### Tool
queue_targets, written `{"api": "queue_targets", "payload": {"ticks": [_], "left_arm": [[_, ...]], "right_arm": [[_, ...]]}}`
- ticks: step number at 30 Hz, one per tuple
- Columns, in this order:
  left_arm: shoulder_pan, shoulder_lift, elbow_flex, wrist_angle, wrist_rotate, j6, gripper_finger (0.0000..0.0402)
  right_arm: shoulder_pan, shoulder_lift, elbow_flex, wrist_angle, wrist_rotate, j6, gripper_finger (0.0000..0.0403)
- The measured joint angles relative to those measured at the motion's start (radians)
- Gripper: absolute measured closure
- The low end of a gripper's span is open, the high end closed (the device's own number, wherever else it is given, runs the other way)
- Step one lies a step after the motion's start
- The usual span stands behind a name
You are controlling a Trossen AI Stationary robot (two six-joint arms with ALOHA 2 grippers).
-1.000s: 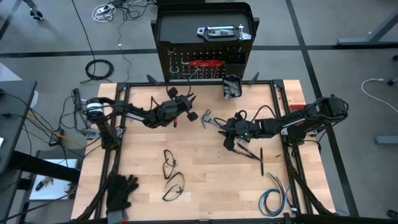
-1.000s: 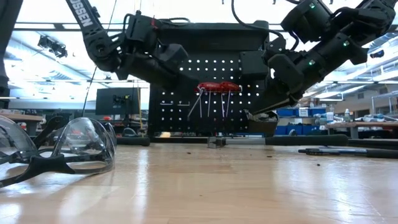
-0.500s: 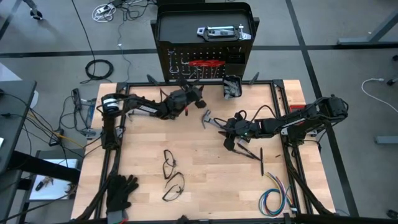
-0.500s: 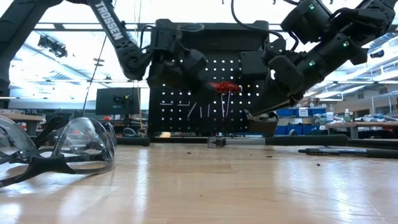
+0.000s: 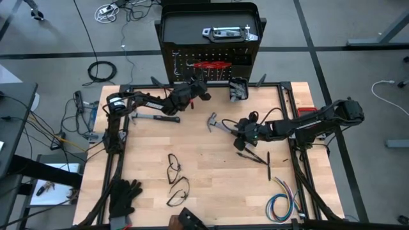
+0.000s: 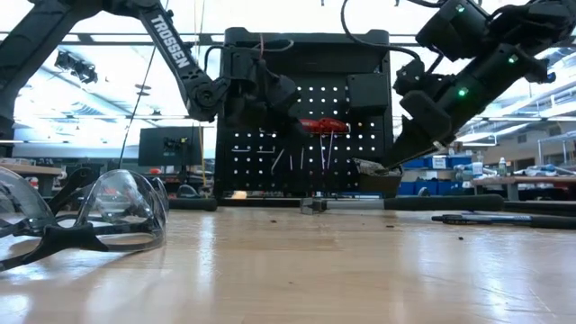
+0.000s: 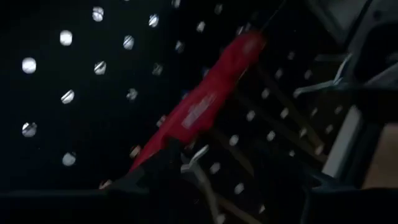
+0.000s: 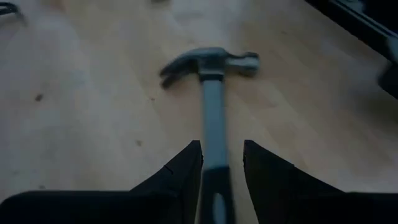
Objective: Hang tools onto peg board
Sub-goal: Remove the bottom hook
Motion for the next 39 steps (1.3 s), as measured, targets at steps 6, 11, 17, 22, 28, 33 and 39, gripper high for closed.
{"api": "queue_targets", "payload": {"ticks": [6, 11, 17, 22, 28, 33, 39], "left_arm": [[0.036, 0.0, 0.0, -0.002, 0.049, 0.003, 0.0209], [0.057, 0.0, 0.0, -0.001, 0.09, 0.008, 0.0209], [0.068, 0.0, 0.0, -0.01, 0.089, 0.009, 0.0209], [0.07, 0.0, 0.0, -0.019, 0.105, 0.085, 0.0218], [0.07, -0.001, 0.0, -0.024, 0.105, 0.143, 0.0244], [0.068, -0.001, 0.0, -0.025, 0.105, 0.233, 0.025], [0.067, -0.001, 0.0, -0.025, 0.106, 0.378, 0.0251]], "right_arm": [[-0.038, -0.042, -0.075, 0.001, 0.041, 0.078, 0.0275], [-0.059, -0.058, -0.107, 0.042, 0.013, 0.088, 0.0275], [-0.059, -0.062, -0.109, 0.065, 0.01, 0.079, 0.0275], [-0.059, -0.061, -0.109, 0.074, 0.01, 0.072, 0.0275], [-0.059, -0.061, -0.109, 0.083, 0.01, 0.07, 0.0275], [-0.058, -0.061, -0.109, 0.084, 0.009, 0.07, 0.0275], [-0.059, -0.061, -0.109, 0.087, 0.009, 0.069, 0.0275]]}}
